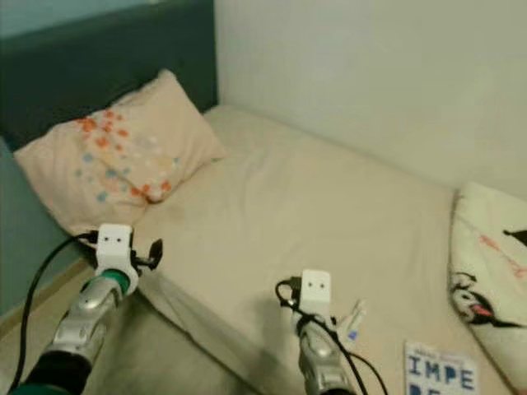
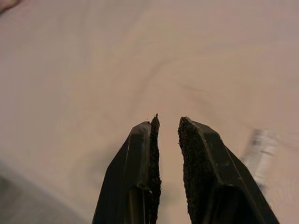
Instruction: Clean up the room
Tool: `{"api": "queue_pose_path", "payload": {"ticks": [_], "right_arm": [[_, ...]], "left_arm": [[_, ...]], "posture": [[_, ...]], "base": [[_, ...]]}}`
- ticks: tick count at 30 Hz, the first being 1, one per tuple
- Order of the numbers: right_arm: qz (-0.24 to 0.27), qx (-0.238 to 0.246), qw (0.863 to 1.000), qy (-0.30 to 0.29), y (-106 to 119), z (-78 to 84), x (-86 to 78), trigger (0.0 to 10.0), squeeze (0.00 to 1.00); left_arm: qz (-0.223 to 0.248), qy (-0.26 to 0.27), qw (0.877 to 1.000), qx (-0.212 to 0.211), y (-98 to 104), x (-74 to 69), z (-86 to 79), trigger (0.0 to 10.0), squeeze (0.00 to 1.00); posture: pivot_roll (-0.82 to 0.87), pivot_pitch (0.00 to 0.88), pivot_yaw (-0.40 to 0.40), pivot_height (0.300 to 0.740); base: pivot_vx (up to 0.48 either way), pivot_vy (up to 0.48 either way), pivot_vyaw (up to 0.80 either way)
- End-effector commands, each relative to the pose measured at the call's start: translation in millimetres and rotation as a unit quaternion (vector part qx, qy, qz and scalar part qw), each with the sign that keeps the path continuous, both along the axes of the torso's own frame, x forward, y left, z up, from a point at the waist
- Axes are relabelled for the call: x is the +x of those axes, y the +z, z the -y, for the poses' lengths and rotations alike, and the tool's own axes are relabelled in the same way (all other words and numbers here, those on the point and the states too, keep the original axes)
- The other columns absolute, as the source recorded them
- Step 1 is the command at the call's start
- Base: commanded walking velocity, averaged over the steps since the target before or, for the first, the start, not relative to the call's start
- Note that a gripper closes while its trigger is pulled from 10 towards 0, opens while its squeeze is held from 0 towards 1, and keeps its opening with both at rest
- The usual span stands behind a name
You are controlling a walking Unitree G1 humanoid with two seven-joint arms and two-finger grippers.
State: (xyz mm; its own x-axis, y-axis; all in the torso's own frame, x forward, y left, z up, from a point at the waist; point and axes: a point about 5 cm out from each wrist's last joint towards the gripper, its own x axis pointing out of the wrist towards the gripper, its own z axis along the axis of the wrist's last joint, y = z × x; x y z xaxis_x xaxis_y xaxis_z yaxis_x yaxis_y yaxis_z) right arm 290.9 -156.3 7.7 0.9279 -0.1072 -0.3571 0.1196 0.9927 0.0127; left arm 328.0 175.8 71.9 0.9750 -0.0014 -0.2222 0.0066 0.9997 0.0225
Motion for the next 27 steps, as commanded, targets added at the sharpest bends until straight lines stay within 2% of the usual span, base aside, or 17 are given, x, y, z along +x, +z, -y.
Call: {"api": "queue_pose_path", "payload": {"ticks": [1,12,16,19,22,23,27], "right_arm": [[-0.015,0.006,1.000,-0.007,-6,0.4,-4.4,10.0,0.00],[-0.013,0.010,1.000,-0.009,-5,0.6,-3.6,10.0,0.00],[0.009,0.018,0.999,-0.026,1,4.3,-0.4,10.0,0.00],[0.012,0.019,0.999,-0.027,2,4.5,-0.2,10.0,0.00],[0.012,0.019,0.999,-0.025,1,4.6,-0.8,10.0,0.00],[0.010,0.018,1.000,-0.024,0,4.9,-1.6,10.0,0.00],[0.009,0.017,1.000,-0.023,0,5.0,-2.1,10.0,0.00]], "left_arm": [[-0.014,0.000,1.000,-0.003,-5,-1.5,0.3,10.0,0.00],[-0.015,-0.002,1.000,-0.002,-5,-1.6,0.3,10.0,0.00],[-0.005,-0.020,1.000,0.022,-3,-2.8,2.0,10.0,0.00],[-0.003,-0.022,0.999,0.024,-3,-3.3,2.4,10.0,0.00],[-0.002,-0.027,0.999,0.024,-5,-7.9,2.5,10.0,0.00],[-0.004,-0.037,0.999,0.036,-8,-13.8,2.3,10.0,0.00],[-0.003,-0.056,0.997,0.057,-10,-17.6,5.1,10.0,0.00]], "posture": [[0.13,0.000,0.024,0.740],[0.13,0.000,0.018,0.740],[0.13,0.000,0.015,0.720],[0.13,0.000,0.015,0.715],[0.13,0.000,0.012,0.705],[0.13,0.000,0.009,0.695],[0.13,0.000,0.009,0.685]], "base": [[0.000,0.000,0.00],[0.000,0.000,0.00],[0.000,0.000,0.00],[0.000,0.000,0.00],[0.000,0.000,0.00],[0.000,0.000,0.00],[0.000,0.000,0.00]]}}
